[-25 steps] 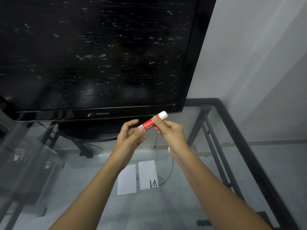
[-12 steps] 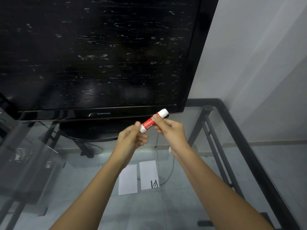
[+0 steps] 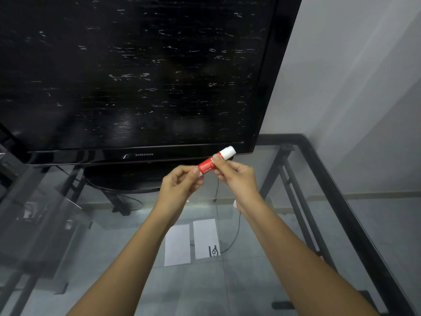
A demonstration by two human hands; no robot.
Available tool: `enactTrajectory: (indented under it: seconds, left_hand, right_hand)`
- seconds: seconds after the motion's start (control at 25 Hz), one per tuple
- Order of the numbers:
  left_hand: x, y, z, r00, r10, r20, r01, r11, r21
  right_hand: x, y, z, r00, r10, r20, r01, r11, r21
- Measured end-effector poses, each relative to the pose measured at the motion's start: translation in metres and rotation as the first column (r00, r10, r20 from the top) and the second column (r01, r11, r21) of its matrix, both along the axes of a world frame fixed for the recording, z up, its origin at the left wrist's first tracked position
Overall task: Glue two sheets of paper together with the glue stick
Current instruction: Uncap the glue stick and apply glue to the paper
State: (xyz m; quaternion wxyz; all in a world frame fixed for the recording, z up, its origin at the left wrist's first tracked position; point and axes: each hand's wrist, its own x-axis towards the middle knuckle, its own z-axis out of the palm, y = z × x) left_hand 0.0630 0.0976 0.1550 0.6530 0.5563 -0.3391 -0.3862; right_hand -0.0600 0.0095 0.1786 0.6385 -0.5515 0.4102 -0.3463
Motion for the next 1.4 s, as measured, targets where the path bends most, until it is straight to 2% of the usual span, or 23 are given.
enactTrajectory:
  seconds: [0.2,0.36,0.48,0.6,0.68,0.8,0.96,1.08,1.4]
  left_hand:
    - [0.0,0.003,0.003,0.997,0.023,0.076,-0.013,0.992,-0.129]
    - [0.0,0.001,0.001,0.997,-0.003,-0.076,-0.004,0.996,-0.088]
    - [0.002,0.0,-0.004,0.997,0.019,-0.074,-0.024,0.997,-0.074]
    - [0.008,0.003,-0.014,0.981,0.081,-0.177,-0.089,0.995,-0.039]
    - [0.012,0.01,-0.029,0.967,0.115,-0.227,-0.114,0.993,0.02]
    - [0.011,0.028,-0.06,0.954,0.155,-0.255,-0.123,0.983,0.137]
    - [0.007,0.052,-0.098,0.94,0.194,-0.28,-0.116,0.955,0.272]
    - [0.005,0.061,-0.116,0.899,0.21,-0.384,-0.103,0.954,0.282]
    - [0.002,0.057,-0.143,0.82,0.325,-0.472,-0.135,0.91,0.392]
  right_hand:
    - [0.0,0.0,-0.001,1.0,-0.02,-0.001,0.02,1.0,0.019]
    - [0.001,0.001,-0.002,1.0,-0.005,-0.014,0.005,1.0,-0.002]
    - [0.0,-0.001,-0.004,0.998,0.058,-0.028,-0.06,0.997,-0.044]
    - [-0.008,-0.002,-0.026,0.978,0.141,-0.153,-0.166,0.972,-0.165]
    - [-0.018,0.002,-0.059,0.929,0.134,-0.344,-0.225,0.944,-0.243]
    - [-0.041,0.02,-0.115,0.773,0.147,-0.617,-0.417,0.851,-0.319]
    - [-0.06,0.04,-0.168,0.578,0.243,-0.779,-0.64,0.728,-0.247]
    - [-0.068,0.048,-0.188,0.456,0.252,-0.853,-0.749,0.627,-0.215]
    - [-0.081,0.051,-0.202,0.446,0.14,-0.884,-0.762,0.577,-0.293]
